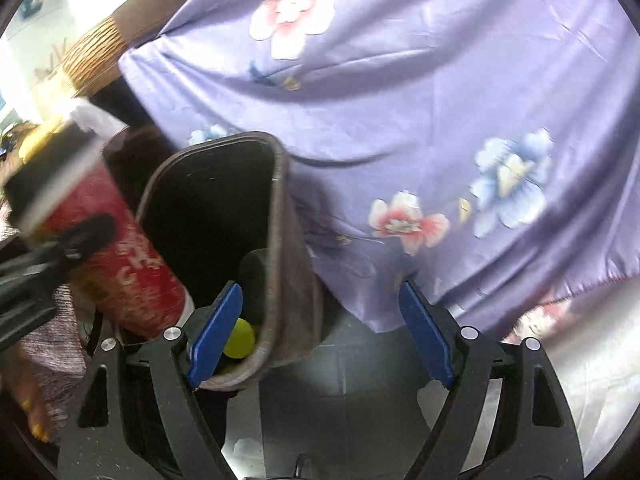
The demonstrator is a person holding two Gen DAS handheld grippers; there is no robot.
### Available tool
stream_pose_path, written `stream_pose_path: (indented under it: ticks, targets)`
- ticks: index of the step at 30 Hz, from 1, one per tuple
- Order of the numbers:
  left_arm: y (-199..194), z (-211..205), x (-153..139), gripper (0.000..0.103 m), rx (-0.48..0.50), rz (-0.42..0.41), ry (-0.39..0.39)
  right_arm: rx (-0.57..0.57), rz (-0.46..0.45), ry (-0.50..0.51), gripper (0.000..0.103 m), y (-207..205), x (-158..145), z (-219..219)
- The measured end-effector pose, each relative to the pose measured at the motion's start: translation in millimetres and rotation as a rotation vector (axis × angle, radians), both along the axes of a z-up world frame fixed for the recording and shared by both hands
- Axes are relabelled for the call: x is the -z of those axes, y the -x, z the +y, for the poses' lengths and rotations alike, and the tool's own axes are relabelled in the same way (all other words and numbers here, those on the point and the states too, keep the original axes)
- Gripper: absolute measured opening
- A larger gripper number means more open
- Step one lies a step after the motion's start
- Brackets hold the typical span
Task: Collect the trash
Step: 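Carry the red paper cup over the black bin and open the left tool, then move the right tool to the orange mesh net and grasp it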
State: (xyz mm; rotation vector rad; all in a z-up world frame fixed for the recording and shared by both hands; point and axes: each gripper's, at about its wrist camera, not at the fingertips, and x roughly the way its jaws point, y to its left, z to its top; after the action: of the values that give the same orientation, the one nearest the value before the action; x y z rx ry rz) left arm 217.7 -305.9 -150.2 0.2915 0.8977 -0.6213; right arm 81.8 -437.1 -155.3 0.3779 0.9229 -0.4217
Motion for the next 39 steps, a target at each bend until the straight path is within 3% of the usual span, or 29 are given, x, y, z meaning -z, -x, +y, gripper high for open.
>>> stream_pose_path:
  ticks: [8,14,19,27,33,39]
  targets:
    - [-21,-24,45,0.078,-0.035,0.057,-0.06,0.03,-0.019,-0.025,0.081,27,-3,-7]
    - [-28,-35,60,0.08,-0.034,0.094,-0.091,0.022,-0.011,-0.038,0.081,31,3,-4]
    - [-31,-39,65,0.094,-0.025,0.127,-0.126,0.024,-0.007,-0.046,0.081,31,5,-4]
    - [-22,-34,46,0.097,-0.027,0.091,-0.17,0.033,-0.044,-0.028,0.081,33,-9,-4]
    - [0,-10,1,0.097,-0.04,0.052,-0.074,0.061,-0.097,-0.011,0.081,36,-33,-7]
    - [31,34,-61,0.098,-0.067,-0.054,0.044,0.051,-0.147,0.0,0.085,33,-53,-1]
